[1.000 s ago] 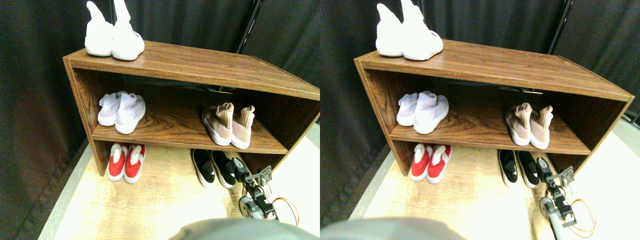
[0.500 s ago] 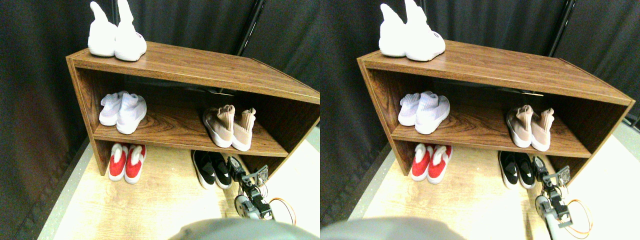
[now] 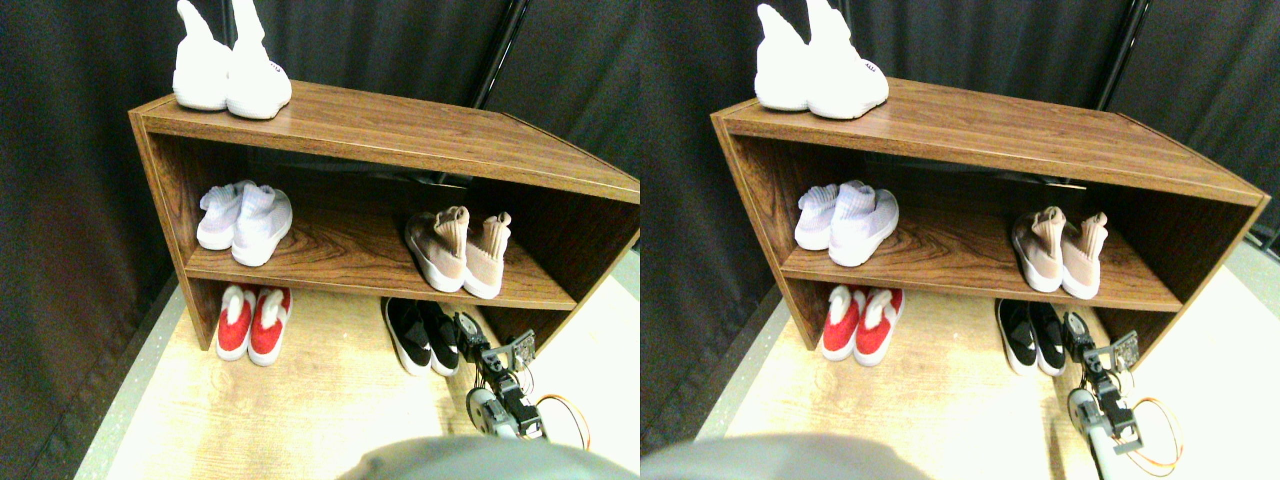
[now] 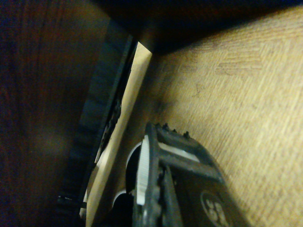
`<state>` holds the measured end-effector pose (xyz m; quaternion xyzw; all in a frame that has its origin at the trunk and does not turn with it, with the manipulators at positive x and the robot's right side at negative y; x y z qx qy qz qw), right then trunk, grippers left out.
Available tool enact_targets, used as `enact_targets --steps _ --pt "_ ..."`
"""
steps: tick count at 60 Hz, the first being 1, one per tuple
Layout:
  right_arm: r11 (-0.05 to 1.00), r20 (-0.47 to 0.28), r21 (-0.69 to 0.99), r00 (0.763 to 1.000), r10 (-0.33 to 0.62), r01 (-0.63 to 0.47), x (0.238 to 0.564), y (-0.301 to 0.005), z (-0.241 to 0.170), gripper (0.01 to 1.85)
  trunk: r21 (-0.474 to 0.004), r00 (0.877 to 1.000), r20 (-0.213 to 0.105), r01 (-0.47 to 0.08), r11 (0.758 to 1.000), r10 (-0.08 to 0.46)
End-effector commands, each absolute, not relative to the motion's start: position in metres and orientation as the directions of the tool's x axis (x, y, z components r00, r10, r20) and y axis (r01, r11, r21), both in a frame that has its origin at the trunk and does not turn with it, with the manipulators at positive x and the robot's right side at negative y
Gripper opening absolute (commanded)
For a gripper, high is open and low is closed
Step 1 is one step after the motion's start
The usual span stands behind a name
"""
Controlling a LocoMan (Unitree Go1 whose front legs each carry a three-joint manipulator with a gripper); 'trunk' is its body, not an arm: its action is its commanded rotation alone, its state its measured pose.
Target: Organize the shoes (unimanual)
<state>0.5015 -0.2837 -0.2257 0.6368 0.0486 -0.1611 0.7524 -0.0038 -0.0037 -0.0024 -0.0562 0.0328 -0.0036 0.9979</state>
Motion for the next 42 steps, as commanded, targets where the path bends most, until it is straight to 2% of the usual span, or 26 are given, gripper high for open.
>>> enact_targets --steps 1,13,24,42 --pt "0.137 -0.228 0.958 0.958 -0.175 0.253 0.506 -0.283 -0.218 0.06 -0.126 0.996 -0.090 -0.013 0.992 0.002" --pt "0.152 -0.218 0.957 0.959 -0.182 0.246 0.507 -0.281 -0.215 0.06 -0.126 0.996 -0.086 -0.015 0.992 0.005" --pt "0.193 -0.180 0.959 0.972 -0.149 0.207 0.509 -0.292 -0.212 0.06 -0.123 0.997 -0.079 -0.009 0.992 -0.001" --pt "0.246 -0.114 0.957 0.981 -0.158 0.151 0.488 -0.295 -0.185 0.06 -0.114 0.998 -0.057 0.010 0.993 -0.017"
